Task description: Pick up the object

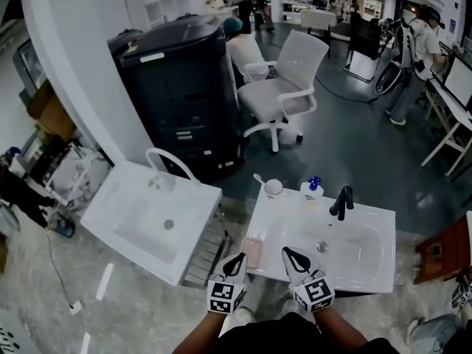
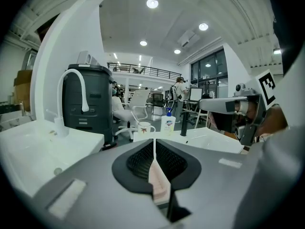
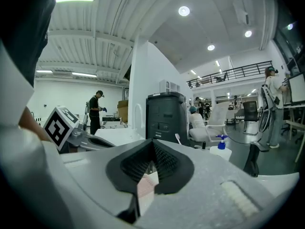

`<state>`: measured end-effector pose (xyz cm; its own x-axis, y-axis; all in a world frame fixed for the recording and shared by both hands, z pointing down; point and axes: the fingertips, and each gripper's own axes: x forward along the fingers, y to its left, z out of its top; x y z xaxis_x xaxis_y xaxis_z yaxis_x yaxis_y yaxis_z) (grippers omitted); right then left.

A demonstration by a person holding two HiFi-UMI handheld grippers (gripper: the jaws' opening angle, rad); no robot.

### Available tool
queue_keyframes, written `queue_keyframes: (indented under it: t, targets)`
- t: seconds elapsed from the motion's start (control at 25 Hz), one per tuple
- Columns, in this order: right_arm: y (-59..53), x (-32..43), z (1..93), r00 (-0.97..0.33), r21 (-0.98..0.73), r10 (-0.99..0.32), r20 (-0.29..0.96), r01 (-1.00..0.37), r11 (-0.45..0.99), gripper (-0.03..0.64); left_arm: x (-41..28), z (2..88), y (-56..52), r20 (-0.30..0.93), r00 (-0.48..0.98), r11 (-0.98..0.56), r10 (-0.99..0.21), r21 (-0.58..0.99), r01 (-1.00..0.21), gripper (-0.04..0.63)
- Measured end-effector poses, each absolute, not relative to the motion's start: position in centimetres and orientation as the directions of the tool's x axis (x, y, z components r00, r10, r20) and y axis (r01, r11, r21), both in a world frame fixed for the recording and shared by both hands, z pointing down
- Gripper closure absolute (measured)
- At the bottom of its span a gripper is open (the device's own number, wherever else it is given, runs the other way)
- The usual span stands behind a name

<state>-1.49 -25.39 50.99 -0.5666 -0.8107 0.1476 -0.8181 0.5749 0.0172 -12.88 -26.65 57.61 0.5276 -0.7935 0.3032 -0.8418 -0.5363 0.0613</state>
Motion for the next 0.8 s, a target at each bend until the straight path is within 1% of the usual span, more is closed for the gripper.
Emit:
queue_keyframes:
  t: [0.16, 0.24, 0.4, 0.56, 0.68, 0.8]
  targets:
    - [-25.9, -0.4, 51.1, -0.575, 0.019, -0.802, 0.164, -0.811, 0.585, 0.614, -11.9, 57.9, -27.5, 0.313, 0.519, -0.528, -0.795, 0.063, -0.847, 0.544]
    - [-25.9, 0.1, 51.4, -0.582, 0.016, -0.794, 0.175, -0.805, 0.593, 0.614, -11.5, 58.4, -27.8, 0.329, 0.509, -0.518, -0.796, 0.068, -0.853, 0.506]
    - [-26.1, 1.1, 52.1, -0.594, 0.000, -0.780, 0.197, -0.796, 0.606, 0.614, -11.0, 60.2, -28.0, 0.394, 0.465, -0.485, -0.793, 0.052, -0.873, 0.318]
    - [-26.2, 1.7, 53.2, -0.606, -0.014, -0.764, 0.221, -0.785, 0.619, 0.614, -11.0, 63.5, -28.2, 0.486, 0.404, -0.450, -0.775, 0.024, -0.893, 0.190]
    - [-26.0, 2.1, 53.7, -0.612, -0.028, -0.755, 0.237, -0.781, 0.624, 0.614, -11.1, 66.5, -28.2, 0.571, 0.375, -0.436, -0.730, 0.033, -0.899, 0.120]
    - [-26.0, 2.3, 54.5, -0.618, -0.038, -0.744, 0.255, -0.775, 0.631, 0.614, -11.1, 69.3, -28.4, 0.642, 0.357, -0.429, -0.678, 0.049, -0.902, 0.076]
